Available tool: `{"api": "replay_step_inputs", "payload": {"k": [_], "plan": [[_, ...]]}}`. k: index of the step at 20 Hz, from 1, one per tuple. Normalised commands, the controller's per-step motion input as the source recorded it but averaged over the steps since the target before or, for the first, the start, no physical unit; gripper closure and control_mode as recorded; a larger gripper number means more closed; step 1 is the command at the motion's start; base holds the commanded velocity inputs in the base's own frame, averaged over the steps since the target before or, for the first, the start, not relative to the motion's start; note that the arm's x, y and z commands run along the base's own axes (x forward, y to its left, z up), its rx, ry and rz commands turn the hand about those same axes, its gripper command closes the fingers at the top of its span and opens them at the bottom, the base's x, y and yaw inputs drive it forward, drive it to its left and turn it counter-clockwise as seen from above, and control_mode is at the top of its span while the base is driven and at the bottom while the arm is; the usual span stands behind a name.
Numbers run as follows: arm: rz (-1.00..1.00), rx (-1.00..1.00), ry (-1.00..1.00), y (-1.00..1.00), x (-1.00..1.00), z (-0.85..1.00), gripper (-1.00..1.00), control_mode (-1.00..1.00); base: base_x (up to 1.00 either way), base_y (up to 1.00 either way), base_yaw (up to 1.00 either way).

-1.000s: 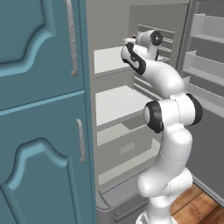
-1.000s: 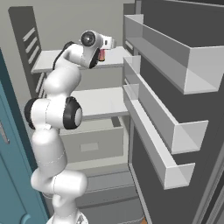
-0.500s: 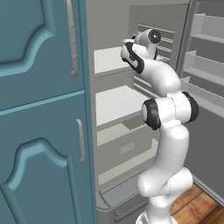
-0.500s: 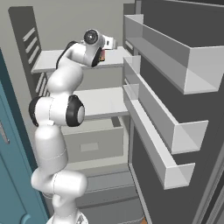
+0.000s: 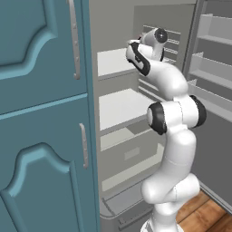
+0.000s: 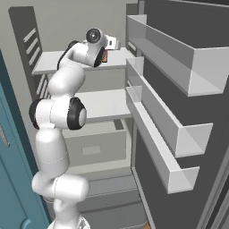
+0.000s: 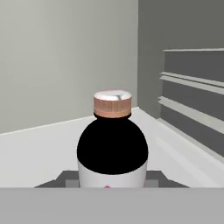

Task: Open the fridge, grab two sodas, and place both sodas inside the bowl with ice on the dining counter.

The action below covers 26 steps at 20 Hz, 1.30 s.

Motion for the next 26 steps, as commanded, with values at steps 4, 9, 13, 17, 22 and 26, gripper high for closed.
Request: {"api": "replay_step_inputs", "payload": {"k": [4,9,13,17,22,26], "plan": [[-0.04,0.00,-0.03,0.00,-0.43,0.00,1.00,-1.00,0.00,0.00,0.00],[-0.06,0.00,-0.04,0.00,-0.90,0.13,1.00,-1.00,0.00,0.00,0.00],[-0.03,0.00,-0.06,0.00,-1.00,0.05,1.00,-1.00,0.00,0.00,0.00],[-0.04,0.00,0.00,0.11,-1.00,0.01,1.00,-1.00,0.00,0.00,0.00],[-0.08,0.00,0.00,0.23,-1.00,0.02,1.00,-1.00,0.00,0.00,0.00],[-0.08,0.00,0.00,0.18,-1.00,0.11,1.00,-1.00,0.00,0.00,0.00]]}}
